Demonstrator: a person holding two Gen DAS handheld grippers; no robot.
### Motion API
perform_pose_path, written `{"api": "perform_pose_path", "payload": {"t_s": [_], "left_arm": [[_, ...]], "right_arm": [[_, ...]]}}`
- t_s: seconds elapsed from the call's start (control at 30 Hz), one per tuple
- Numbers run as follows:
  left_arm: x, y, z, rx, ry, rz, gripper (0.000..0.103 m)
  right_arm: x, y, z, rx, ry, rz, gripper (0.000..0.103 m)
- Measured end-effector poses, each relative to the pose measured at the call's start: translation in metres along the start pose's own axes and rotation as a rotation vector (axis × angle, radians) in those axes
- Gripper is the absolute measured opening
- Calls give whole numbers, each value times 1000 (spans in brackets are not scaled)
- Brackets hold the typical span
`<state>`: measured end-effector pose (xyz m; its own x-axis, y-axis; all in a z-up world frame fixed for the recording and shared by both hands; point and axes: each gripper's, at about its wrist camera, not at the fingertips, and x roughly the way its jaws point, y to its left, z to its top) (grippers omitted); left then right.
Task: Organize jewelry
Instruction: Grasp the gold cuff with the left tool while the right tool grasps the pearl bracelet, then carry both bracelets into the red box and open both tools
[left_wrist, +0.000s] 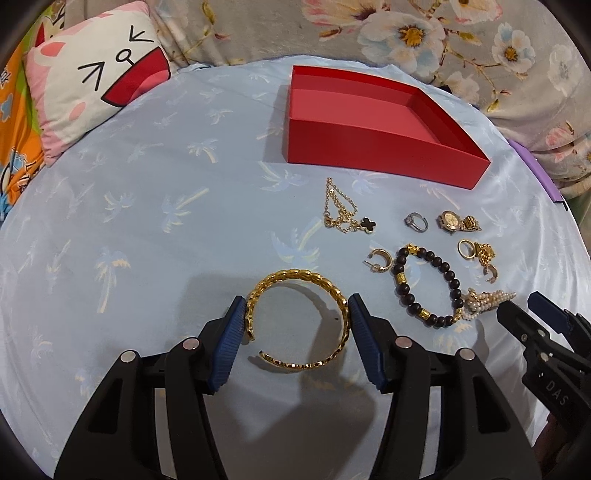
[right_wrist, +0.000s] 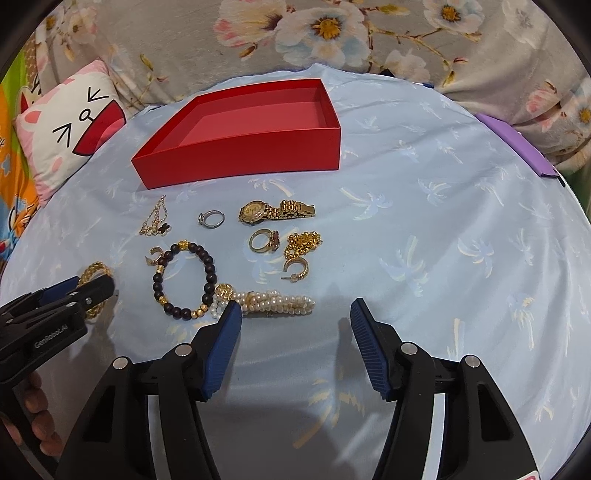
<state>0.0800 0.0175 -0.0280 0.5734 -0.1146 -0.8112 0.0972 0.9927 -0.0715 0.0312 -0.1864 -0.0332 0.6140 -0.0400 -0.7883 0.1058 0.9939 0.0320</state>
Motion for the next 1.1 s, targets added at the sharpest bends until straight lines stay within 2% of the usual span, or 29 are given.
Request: {"api": "perform_pose_path", "payload": {"t_s": [0.33,0.4,0.43,0.5,0.57,0.6,0.87,1.1], "left_arm": [[-7,7,3,-10,-9,-2,55],[-8,7,3,-8,-11,-4,55],[-8,7,3,-8,-12,-6,55],[-9,6,3,-6,-14,-6,55],[-9,5,4,-6,-14,-10,55],[-9,4,4,-4,-13,-11,55],[-20,-2,4,13,-31,-31,55],[-52,-5,21,26,-100,-68,55]], "right_arm": [[19,10,7,-71,21,56,60],[23,10,7,-76,43,68,55],[22,9,6,-71,43,76,52],[21,9,5,-74,48,70,39],[20,7,4,-67,51,70,14],[20,6,3,-61,54,78,11],[3,3,0,-25,30,112,8],[-46,5,19,-35,-88,123,7]]}}
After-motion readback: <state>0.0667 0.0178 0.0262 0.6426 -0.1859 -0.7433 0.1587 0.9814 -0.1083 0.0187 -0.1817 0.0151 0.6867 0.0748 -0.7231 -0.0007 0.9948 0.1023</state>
